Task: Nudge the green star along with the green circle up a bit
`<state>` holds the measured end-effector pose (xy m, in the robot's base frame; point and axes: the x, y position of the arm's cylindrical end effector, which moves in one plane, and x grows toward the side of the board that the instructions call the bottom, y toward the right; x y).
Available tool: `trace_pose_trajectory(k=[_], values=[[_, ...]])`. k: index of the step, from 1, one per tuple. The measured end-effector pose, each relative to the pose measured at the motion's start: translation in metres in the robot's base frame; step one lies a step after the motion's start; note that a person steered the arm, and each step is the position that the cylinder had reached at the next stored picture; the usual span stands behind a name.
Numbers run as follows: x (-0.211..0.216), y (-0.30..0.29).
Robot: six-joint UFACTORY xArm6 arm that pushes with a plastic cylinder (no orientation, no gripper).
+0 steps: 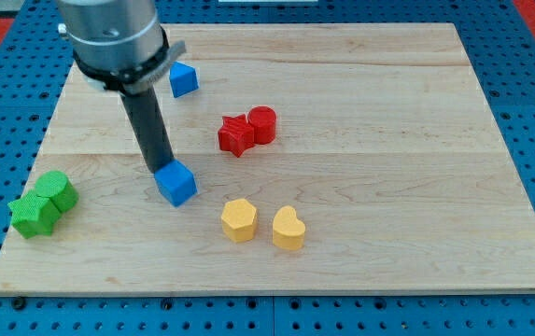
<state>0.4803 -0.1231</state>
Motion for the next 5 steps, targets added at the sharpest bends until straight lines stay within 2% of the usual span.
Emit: trace_pose_trajectory(k=[2, 3, 4, 5], values=[[0.06, 0.0], [0.094, -0.054], [0.108, -0.13], [0.098, -0.138]])
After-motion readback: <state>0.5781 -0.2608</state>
